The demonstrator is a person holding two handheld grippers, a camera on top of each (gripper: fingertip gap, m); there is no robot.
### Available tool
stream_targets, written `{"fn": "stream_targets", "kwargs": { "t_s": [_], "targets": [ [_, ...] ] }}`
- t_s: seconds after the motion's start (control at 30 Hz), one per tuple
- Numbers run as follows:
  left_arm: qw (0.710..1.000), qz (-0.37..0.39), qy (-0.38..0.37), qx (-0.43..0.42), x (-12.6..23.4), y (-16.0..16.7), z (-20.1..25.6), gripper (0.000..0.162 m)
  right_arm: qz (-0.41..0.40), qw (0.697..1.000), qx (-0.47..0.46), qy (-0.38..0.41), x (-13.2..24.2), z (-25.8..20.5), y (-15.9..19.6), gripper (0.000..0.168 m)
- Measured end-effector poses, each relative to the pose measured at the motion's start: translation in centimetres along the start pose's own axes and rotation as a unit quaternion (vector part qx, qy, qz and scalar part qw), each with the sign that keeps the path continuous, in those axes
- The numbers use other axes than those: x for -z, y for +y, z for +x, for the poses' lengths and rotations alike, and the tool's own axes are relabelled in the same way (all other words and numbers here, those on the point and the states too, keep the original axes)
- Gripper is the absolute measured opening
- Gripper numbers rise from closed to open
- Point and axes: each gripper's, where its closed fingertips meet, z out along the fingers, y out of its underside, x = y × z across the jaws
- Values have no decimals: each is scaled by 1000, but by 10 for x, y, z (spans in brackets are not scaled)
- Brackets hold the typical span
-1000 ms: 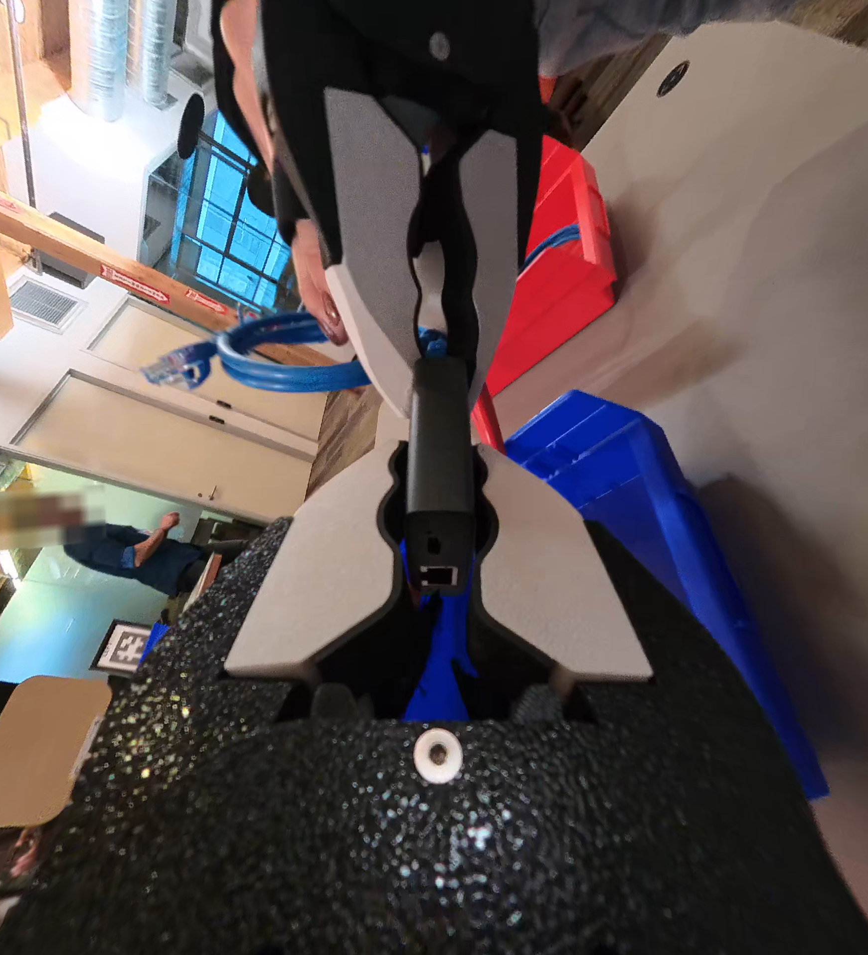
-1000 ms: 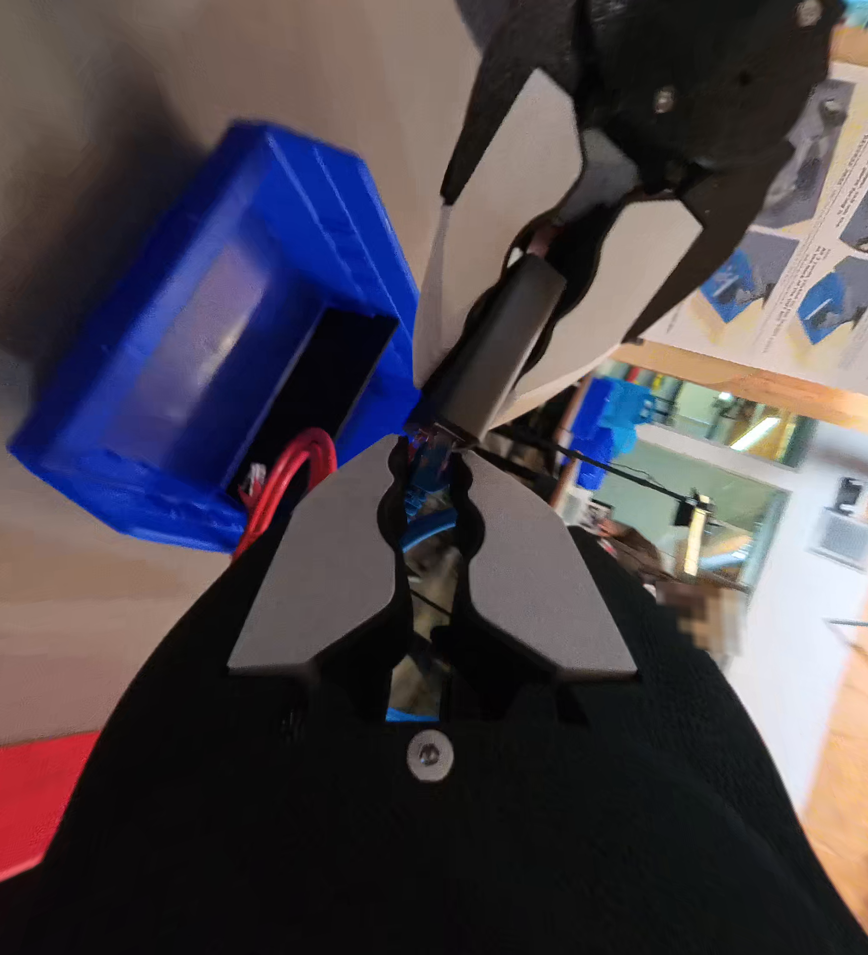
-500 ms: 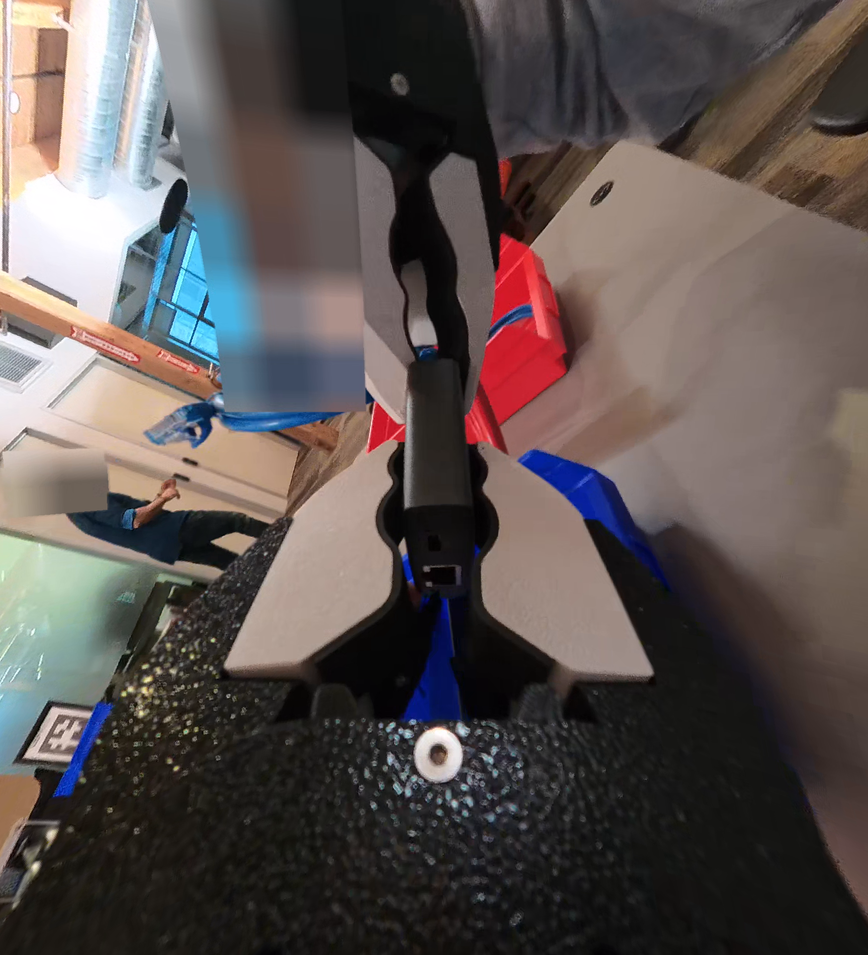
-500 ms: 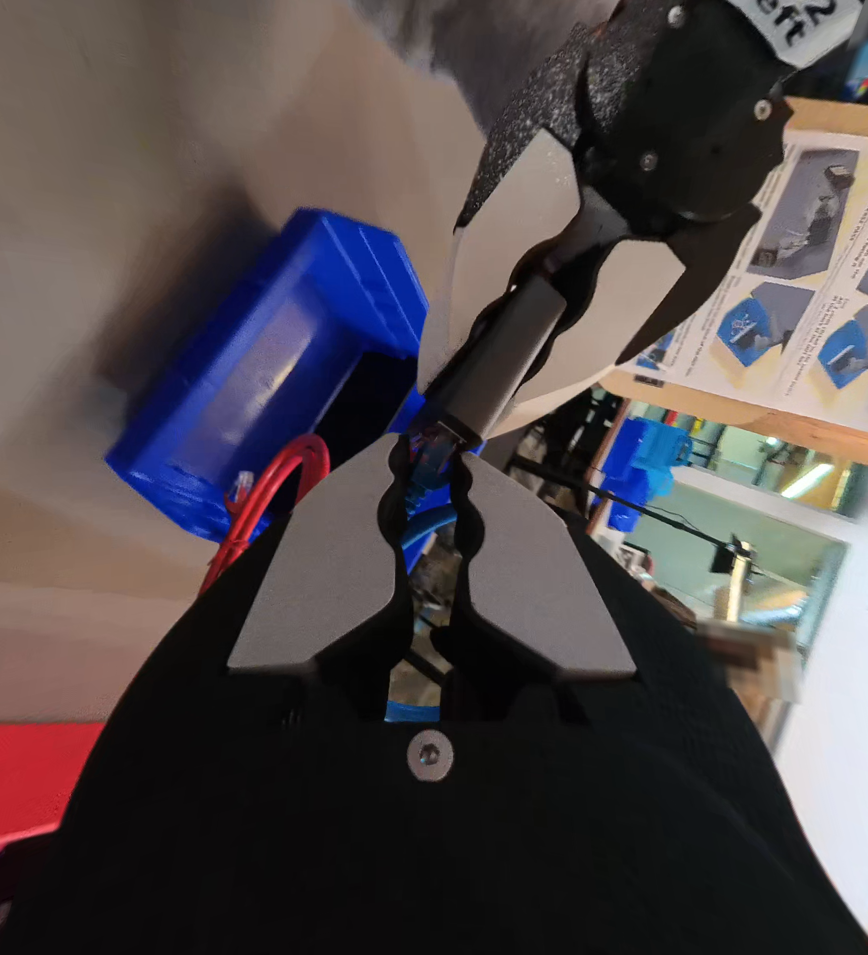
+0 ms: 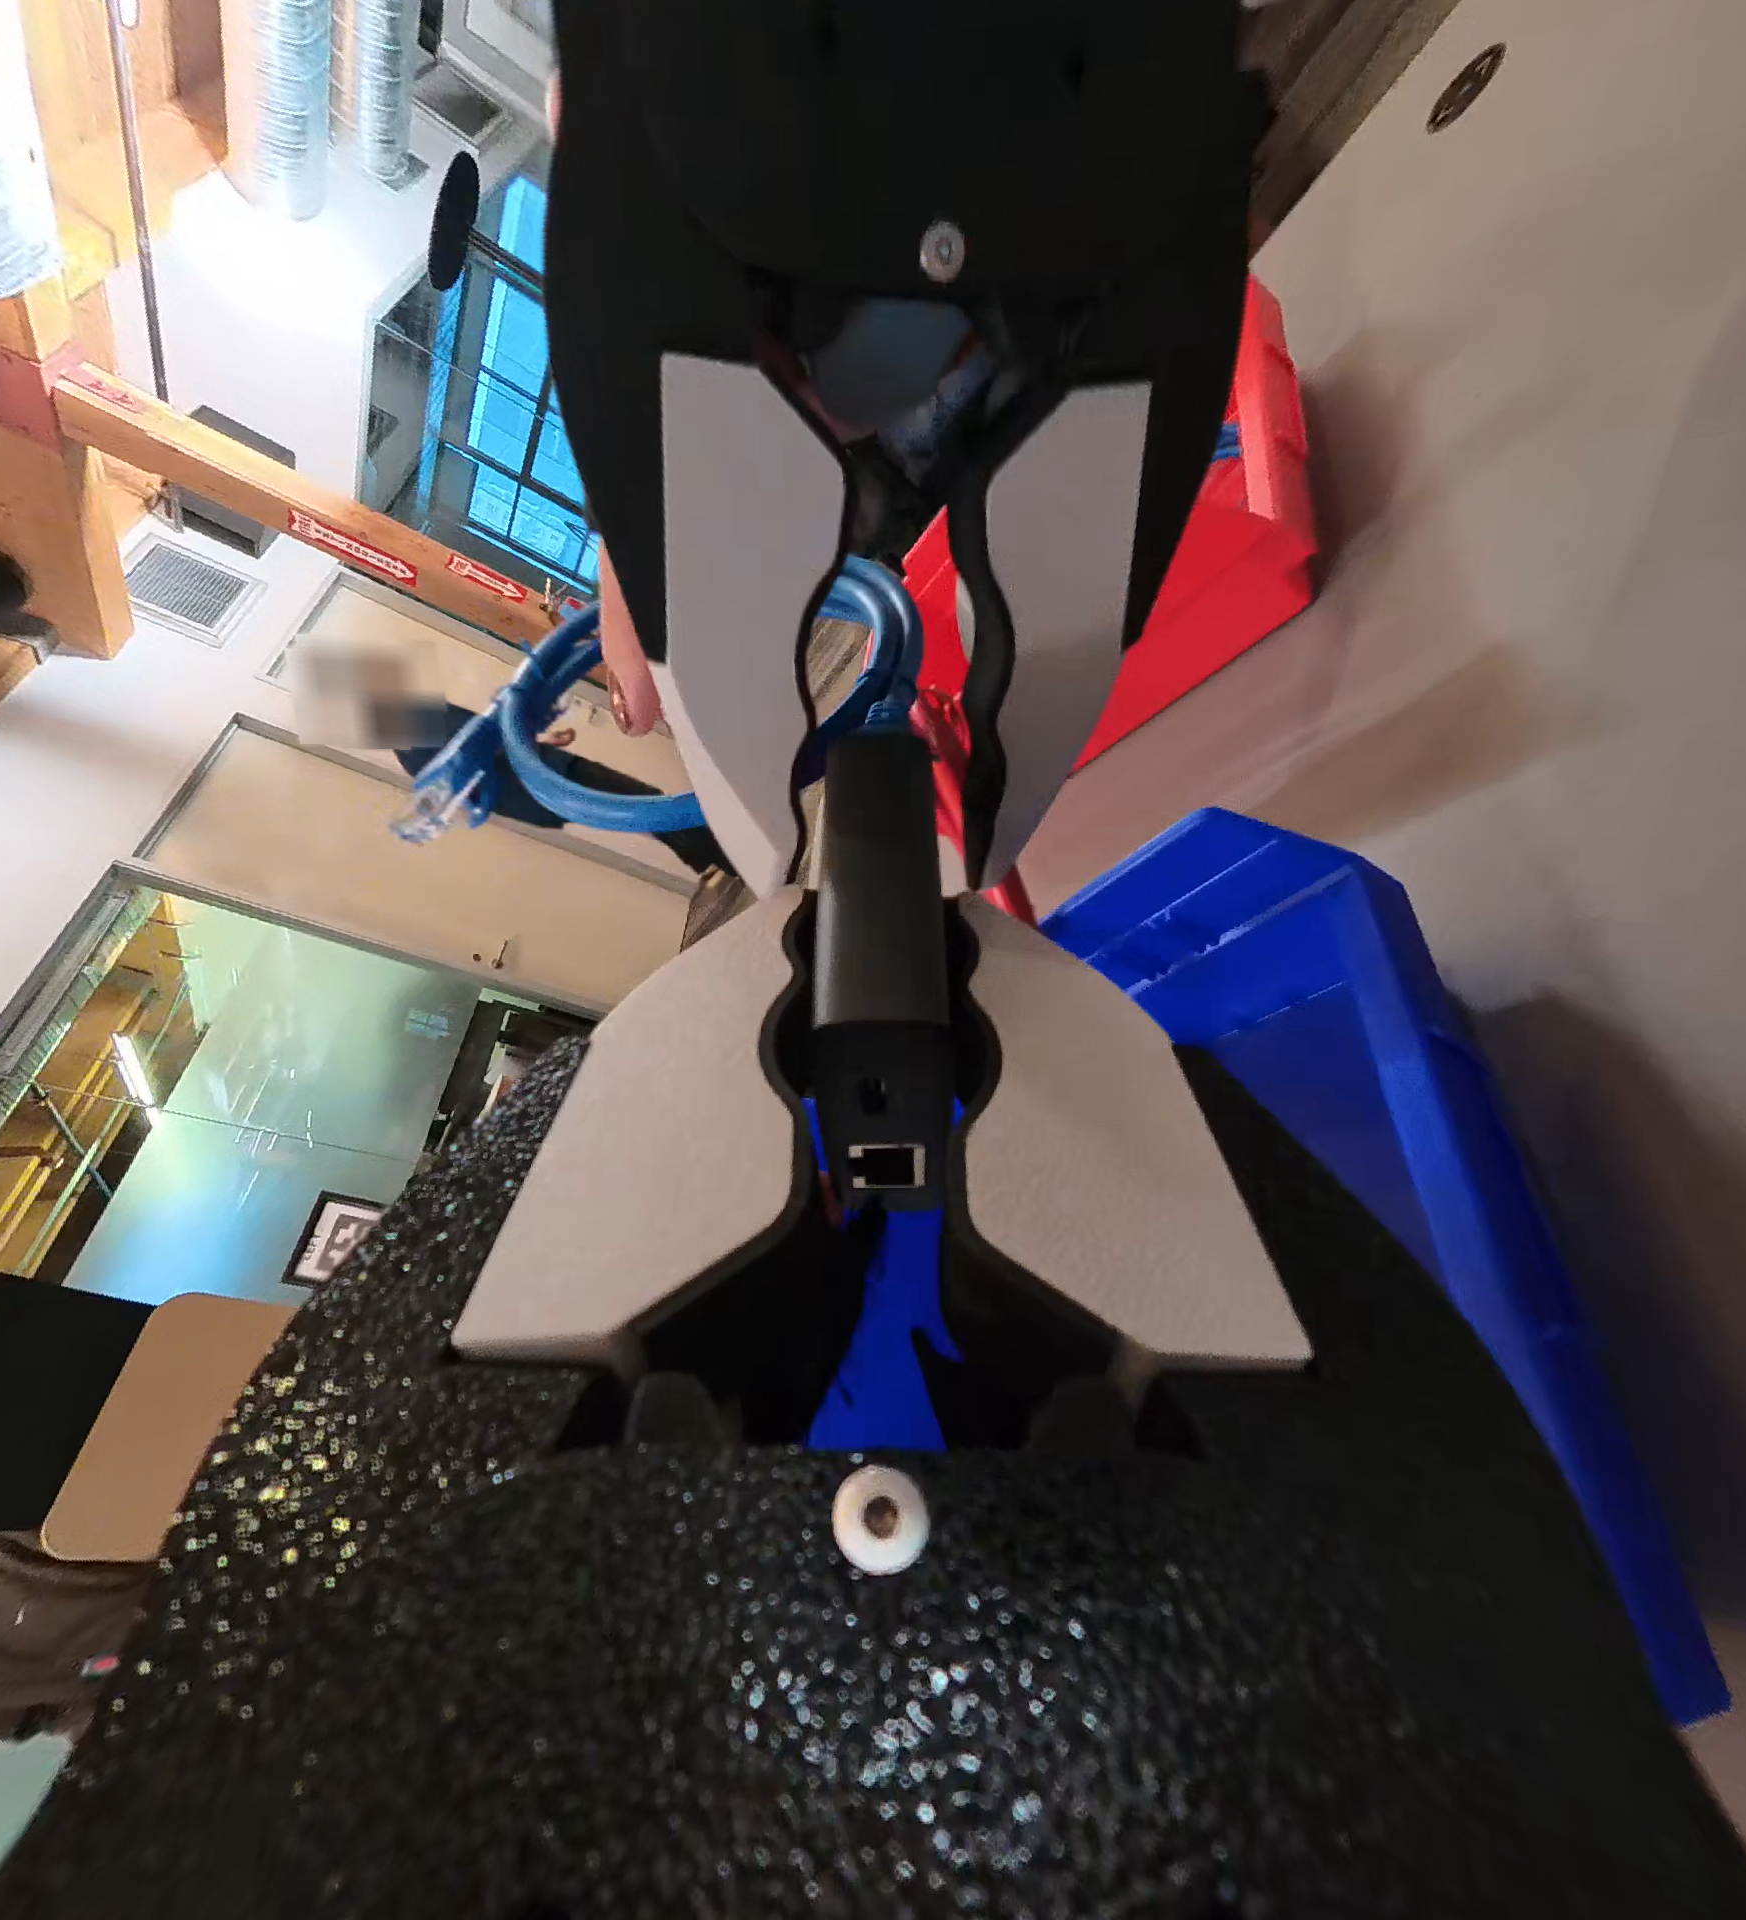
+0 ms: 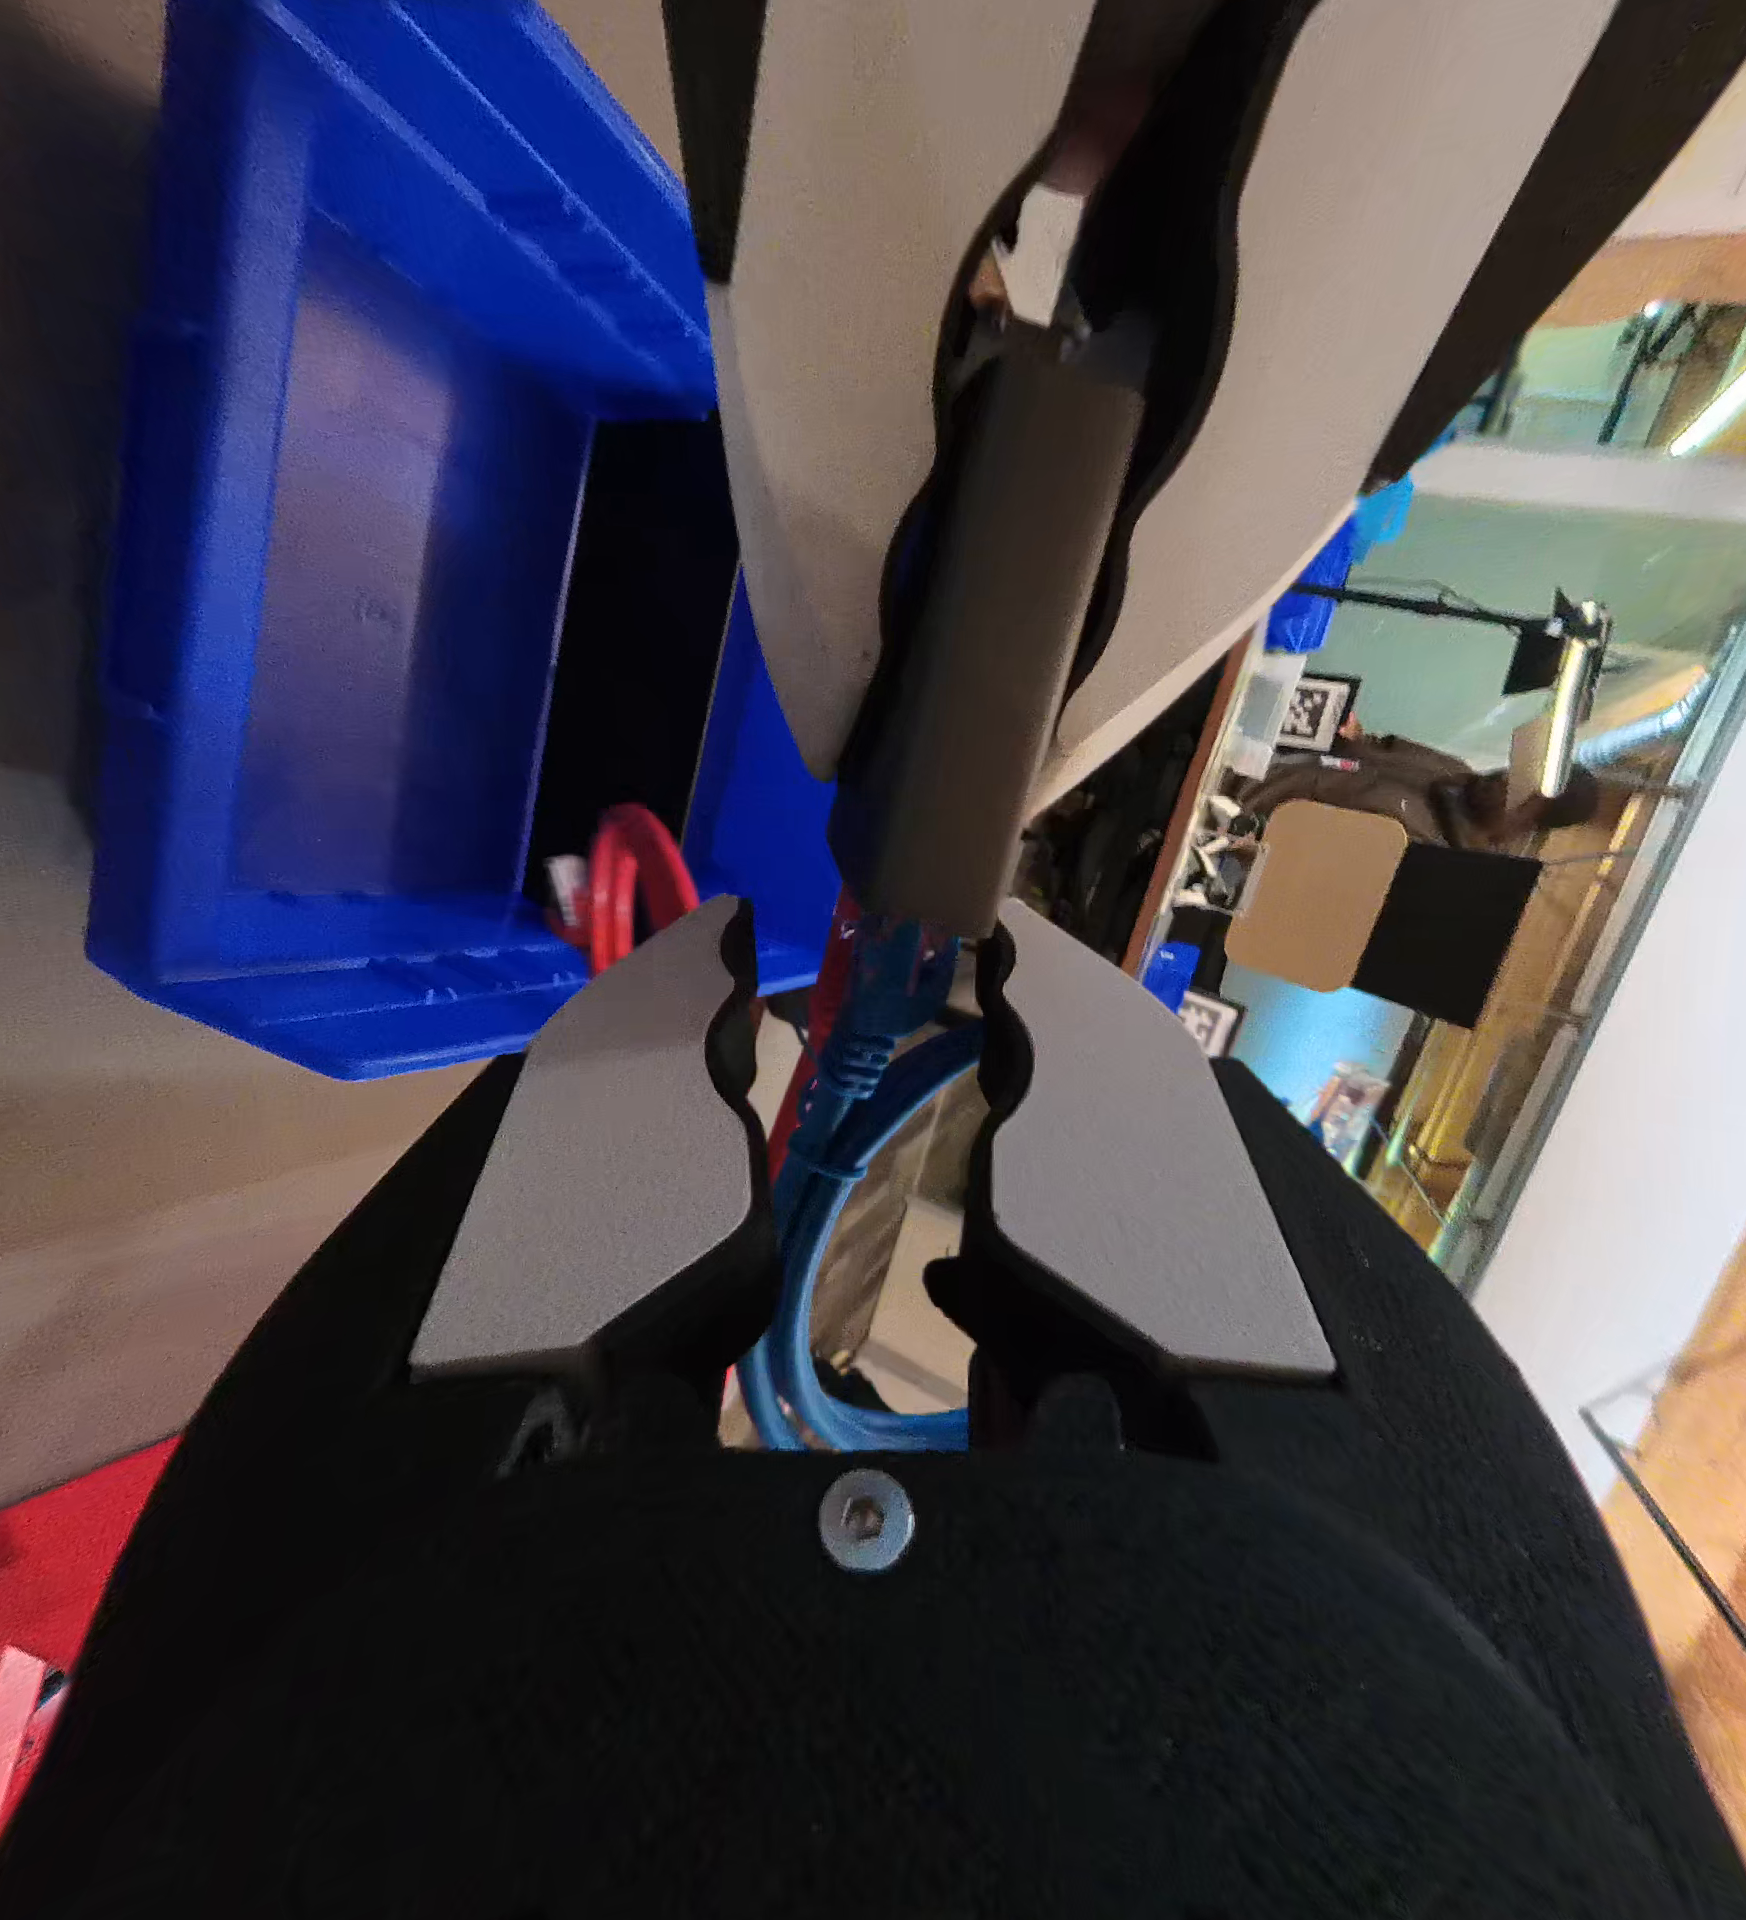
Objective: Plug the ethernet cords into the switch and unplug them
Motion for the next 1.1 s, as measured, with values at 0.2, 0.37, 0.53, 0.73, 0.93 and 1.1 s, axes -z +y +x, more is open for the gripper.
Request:
{"fn": "stream_targets", "kwargs": {
  "t_s": [0.2, 0.37, 0.53, 0.73, 0.93, 1.1],
  "targets": [
    [1000, -2, -11, 0, -1, -5, -2, 22, -32, 999, -10, 37, 0, 6, 3, 20],
    [1000, -3, 3, -20, 1, -5, 4, 21, -22, 998, 44, 41, 2, 3, -2, 16],
    [999, -3, 8, -49, 4, -7, 8, 22, -20, 986, 155, 55, 4, 2, -5, 18],
    [998, 23, -10, -58, 7, -19, 4, 22, 18, 986, 159, 55, 15, 7, -8, 18],
    [997, 30, -16, -70, 9, -24, 5, 22, 39, 985, 151, 75, 22, 9, -10, 18],
    [999, 20, -26, -43, 5, -20, 0, 21, 5, 996, 61, 68, 16, 11, -4, 17]
  ]
}}
